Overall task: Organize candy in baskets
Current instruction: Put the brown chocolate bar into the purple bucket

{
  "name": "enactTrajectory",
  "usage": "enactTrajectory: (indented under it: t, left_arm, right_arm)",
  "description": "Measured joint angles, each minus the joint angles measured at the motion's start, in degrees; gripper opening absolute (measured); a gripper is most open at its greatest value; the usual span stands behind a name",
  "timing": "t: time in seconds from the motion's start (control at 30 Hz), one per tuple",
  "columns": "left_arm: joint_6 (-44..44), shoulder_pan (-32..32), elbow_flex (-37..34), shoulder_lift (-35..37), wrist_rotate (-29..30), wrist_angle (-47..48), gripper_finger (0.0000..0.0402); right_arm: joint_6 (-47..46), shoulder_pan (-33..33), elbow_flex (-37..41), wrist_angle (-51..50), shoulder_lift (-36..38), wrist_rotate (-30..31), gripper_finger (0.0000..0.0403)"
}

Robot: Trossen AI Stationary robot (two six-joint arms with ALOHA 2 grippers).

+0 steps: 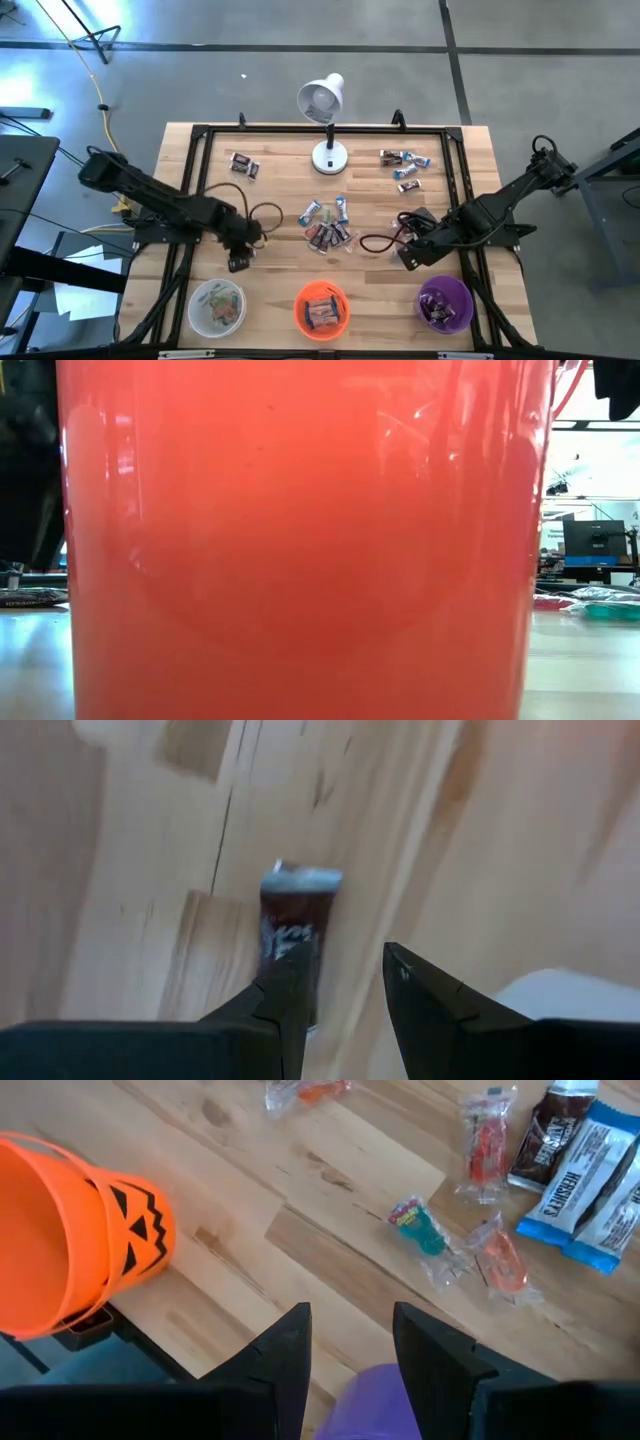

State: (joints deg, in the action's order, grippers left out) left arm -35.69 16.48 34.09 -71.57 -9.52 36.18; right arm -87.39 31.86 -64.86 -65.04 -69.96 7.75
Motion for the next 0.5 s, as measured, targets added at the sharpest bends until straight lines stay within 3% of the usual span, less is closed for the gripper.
enactTrajectory:
  t: [0.2,0.4,0.5]
  left_arm:
    - [-0.89,2.30,0.02,-6.25,3.64,-3.05,0.0110]
    - [-0.67,3.63,0.35,-11.01,16.20,-4.08,0.0110]
    - [-0.65,3.68,0.57,-13.03,18.73,-4.34,0.0110]
  right_arm:
    - [0.48,0.00,0.00,0.01,-0.01,-1.34,0.0138]
    - [0.52,0.00,0.00,0.03,-0.01,-1.35,0.0138]
    - [0.50,0.00,0.00,0.10,-0.01,-1.35,0.0138]
